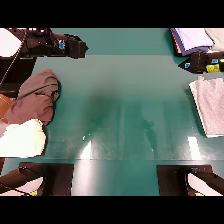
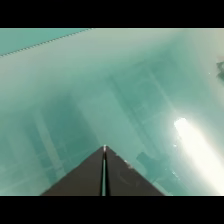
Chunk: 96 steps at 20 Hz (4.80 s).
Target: Fold the shirts.
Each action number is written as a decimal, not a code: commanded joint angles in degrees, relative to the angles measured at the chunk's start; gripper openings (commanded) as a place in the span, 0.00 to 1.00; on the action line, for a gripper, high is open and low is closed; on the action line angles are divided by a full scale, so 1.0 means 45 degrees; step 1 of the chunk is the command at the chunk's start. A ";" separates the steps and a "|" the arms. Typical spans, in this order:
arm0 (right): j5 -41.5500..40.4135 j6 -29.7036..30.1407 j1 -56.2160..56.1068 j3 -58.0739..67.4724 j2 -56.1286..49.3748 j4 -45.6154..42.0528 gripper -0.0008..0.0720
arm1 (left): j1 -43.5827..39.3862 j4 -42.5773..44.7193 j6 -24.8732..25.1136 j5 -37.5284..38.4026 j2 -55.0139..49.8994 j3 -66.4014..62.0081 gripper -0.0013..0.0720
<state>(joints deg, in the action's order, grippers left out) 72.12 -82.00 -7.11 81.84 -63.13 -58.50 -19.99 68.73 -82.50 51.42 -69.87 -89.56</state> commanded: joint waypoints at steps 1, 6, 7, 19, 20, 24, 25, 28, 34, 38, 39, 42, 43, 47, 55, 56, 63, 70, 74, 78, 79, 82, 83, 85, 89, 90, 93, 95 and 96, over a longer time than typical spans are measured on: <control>-0.0005 -0.0005 -0.0015 0.0015 0.0005 0.0005 0.03 | -0.0005 0.0005 0.0000 -0.0005 0.0000 -0.0010 0.06; 0.0010 -0.0005 -0.0015 0.0015 0.0005 0.0005 0.03 | 0.0029 0.0981 0.0209 -0.1413 -0.0102 -0.0010 0.26; 0.0010 -0.0005 -0.0015 0.0015 0.0005 0.0010 0.03 | 0.0121 0.2025 -0.0087 -0.1525 -0.0121 -0.0005 0.65; -0.0024 -0.0005 -0.0015 0.0015 0.0005 0.0010 0.03 | 0.5702 0.5838 -0.2584 0.1812 -0.5115 -0.0005 0.72; -0.0034 -0.0005 -0.0015 0.0015 0.0005 0.0010 0.03 | 0.5882 0.5838 -0.2584 0.1812 -0.5527 -0.0005 0.72; -0.0107 -0.0010 -0.0019 0.0015 0.0005 0.0010 0.03 | 0.6091 0.5824 -0.2584 0.1705 -0.6329 -0.0005 0.71; -0.0180 -0.0010 -0.0015 0.0015 0.0005 0.0015 0.03 | 0.6091 0.5804 -0.2589 0.1627 -0.6300 -0.0044 0.62; -0.0437 -0.0015 -0.0019 0.0019 0.0005 0.0160 0.03 | 0.6091 0.5780 -0.2574 0.1962 -0.6120 -0.0617 0.06; -0.0481 -0.0015 -0.0015 0.1559 0.0000 0.0418 0.03 | 0.5246 0.5678 -0.1025 0.2152 -0.2642 -0.3424 0.05; -0.0782 -0.0005 -0.0015 0.3560 0.0000 0.0296 0.03 | 0.3303 0.5377 0.0325 0.3075 0.0126 -0.5051 0.05; -0.0869 -0.0005 -0.0015 0.3944 0.0000 0.0296 0.03 | 0.2623 0.5081 0.0719 0.3347 0.0583 -0.5192 0.05; -0.0942 -0.0005 -0.0015 0.4920 0.0000 0.0296 0.03 | 0.0214 0.4770 0.1258 0.4318 0.0928 -0.5221 0.05; -0.0899 -0.0005 -0.0015 0.5149 0.0005 0.0296 0.03 | -0.0719 0.4765 0.1263 0.4668 0.0748 -0.5212 0.05; -0.0529 -0.0005 -0.0015 0.5858 0.0005 0.0306 0.03 | -0.3915 0.4629 0.1457 0.5139 -0.0835 -0.4653 0.06; 0.0447 -0.0005 -0.0015 0.6159 0.0068 0.0325 0.03 | -0.4065 0.3905 -0.0102 0.5124 -0.2953 -0.2336 0.76; 0.0457 -0.0005 -0.0015 0.6159 0.0063 0.0325 0.03 | -0.3560 0.3755 -0.0452 0.5275 -0.2948 -0.1967 0.76; 0.0690 -0.0005 -0.0015 0.6159 0.0058 0.0321 0.03 | -0.1132 -0.1064 -0.0899 0.3512 -0.2939 0.3313 0.76; 0.0665 -0.0005 -0.0015 0.6159 0.0053 0.0316 0.03 | -0.2244 -0.4575 0.0102 -0.0165 -0.3055 0.7101 0.76; 0.0685 -0.0005 -0.0015 0.6159 0.0058 0.0316 0.03 | -0.3570 -0.4541 0.0102 -0.1520 -0.3390 0.7111 0.76; 0.0797 -0.0005 -0.0015 0.6159 0.0058 0.0306 0.03 | -0.3502 -0.4250 0.0087 -0.1268 -0.3565 0.6999 0.07; 0.1015 -0.0005 -0.0015 0.6154 0.0058 0.0301 0.03 | -0.3206 -0.4056 0.0078 -0.0947 -0.3555 0.6839 0.06; 0.2438 -0.0102 0.0393 0.5727 0.0165 0.0311 0.03 | -0.1744 -0.3036 -0.0019 -0.0024 -0.3099 0.6314 0.06; 0.2652 -0.0296 0.0690 0.4959 0.0398 0.0301 0.03 | -0.1209 -0.2594 -0.0053 -0.0039 -0.2764 0.6261 0.06; 0.2715 -0.0398 0.1515 0.2710 0.1059 0.0296 0.03 | -0.0146 -0.1909 -0.0053 0.0034 -0.2181 0.6261 0.06; 0.2297 -0.0437 0.3308 -0.3342 0.2074 0.0321 0.39 | 0.1054 -0.0792 -0.0005 0.0486 -0.2016 0.6266 0.06; 0.2283 -0.0432 0.3628 -0.4716 0.2064 0.0325 0.66 | 0.1117 -0.0539 -0.0010 0.0481 -0.2016 0.6266 0.06; 0.1307 -0.0146 0.3920 -0.8310 0.1457 0.0350 0.64 | 0.1117 -0.0175 -0.0005 0.0393 -0.2016 0.6266 0.06; 0.0442 0.0277 0.3507 -0.9651 0.0748 0.0593 0.62 | 0.1117 -0.0112 -0.0005 0.0330 -0.2016 0.6266 0.06; 0.0063 0.0379 0.3138 -1.0035 0.0287 0.0879 0.62 | 0.1117 -0.0015 0.0000 0.0287 -0.2016 0.6266 0.06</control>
<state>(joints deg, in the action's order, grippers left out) 77.19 -82.21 8.38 46.26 -58.48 -56.45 -15.40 66.87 -82.56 53.08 -79.05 -61.30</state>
